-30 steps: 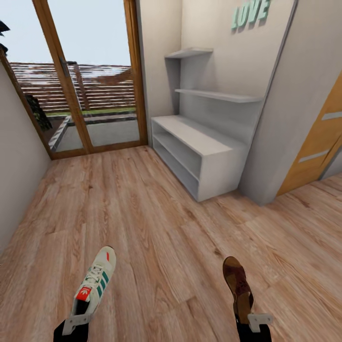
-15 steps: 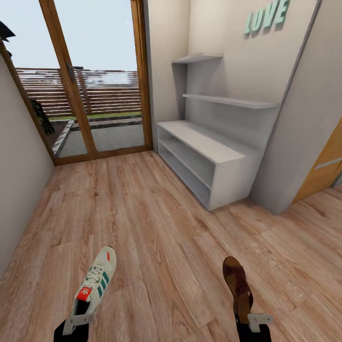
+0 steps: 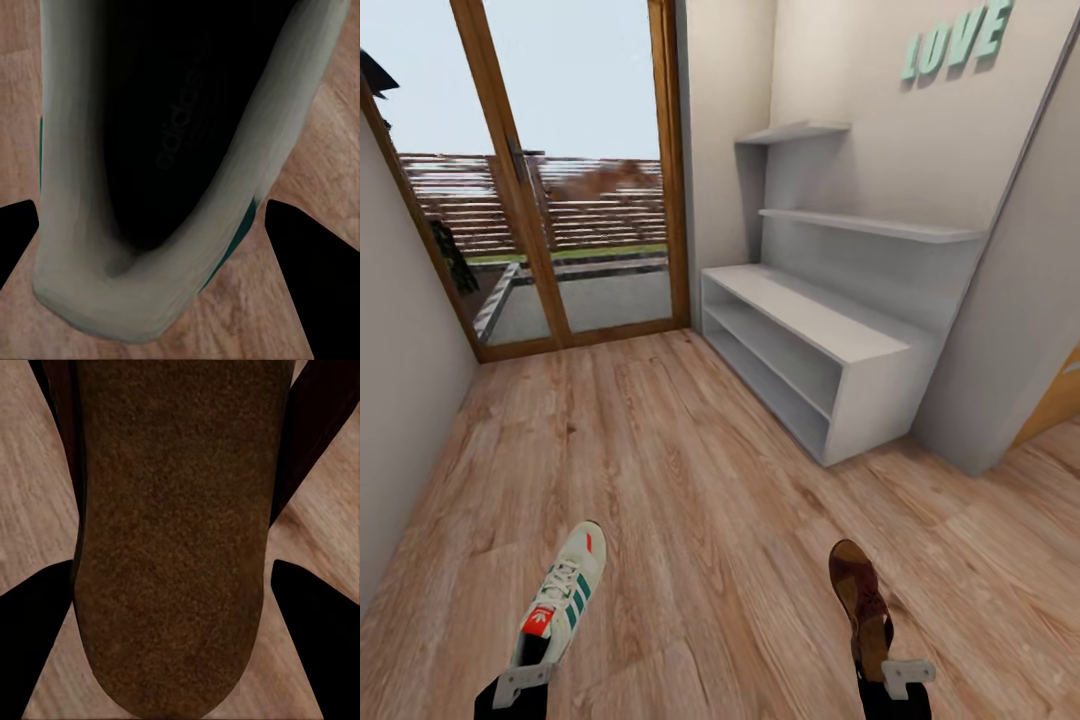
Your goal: Pick up the two gym shoes and the two sandals from the corridor floor and place them onto the hallstand (shoe rack) in the corridor, making sure they are on the rack and not on the floor. Arrange them so the two gym shoes are next to each other and the two sandals are next to each other.
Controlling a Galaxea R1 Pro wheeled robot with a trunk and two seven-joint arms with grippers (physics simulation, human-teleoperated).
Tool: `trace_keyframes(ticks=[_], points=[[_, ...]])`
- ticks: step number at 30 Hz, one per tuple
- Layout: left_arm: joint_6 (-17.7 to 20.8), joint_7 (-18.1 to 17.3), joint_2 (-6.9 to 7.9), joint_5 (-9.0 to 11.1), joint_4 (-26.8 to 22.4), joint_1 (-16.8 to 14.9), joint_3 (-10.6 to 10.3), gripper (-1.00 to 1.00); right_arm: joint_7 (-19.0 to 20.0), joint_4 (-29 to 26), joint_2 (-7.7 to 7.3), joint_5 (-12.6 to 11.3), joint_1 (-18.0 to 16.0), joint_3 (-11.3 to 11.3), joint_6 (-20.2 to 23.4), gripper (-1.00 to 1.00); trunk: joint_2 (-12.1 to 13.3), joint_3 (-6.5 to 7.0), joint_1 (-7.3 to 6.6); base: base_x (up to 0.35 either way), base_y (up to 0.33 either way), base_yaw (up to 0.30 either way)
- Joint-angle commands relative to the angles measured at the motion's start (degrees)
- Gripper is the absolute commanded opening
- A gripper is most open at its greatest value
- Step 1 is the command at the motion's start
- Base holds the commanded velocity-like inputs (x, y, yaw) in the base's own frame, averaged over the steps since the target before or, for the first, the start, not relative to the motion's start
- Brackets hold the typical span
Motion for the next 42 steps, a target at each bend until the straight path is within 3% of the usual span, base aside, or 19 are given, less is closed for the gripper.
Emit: trace_keyframes(ticks=[1,29,42], points=[[-0.3,-0.5,-0.05,-0.4,0.4,-0.1,0.5,-1.00,-0.3,0.1,0.01,0.6,0.0,-0.3,-0.2,-1.00,0.0,0.05,0.02,0.279,0.235,0.000],[-0.2,-0.9,-0.05,-0.4,1.1,-0.1,0.3,-1.00,-0.3,0.1,0.09,0.6,0.0,-0.3,-0.2,-1.00,0.0,2.31,0.02,0.292,0.201,0.000],[-0.2,-0.9,-0.07,-0.4,1.1,-0.1,0.3,-1.00,-0.3,0.1,0.09,0.6,0.0,-0.3,-0.2,-1.00,0.0,2.52,0.02,0.301,0.179,0.000]])
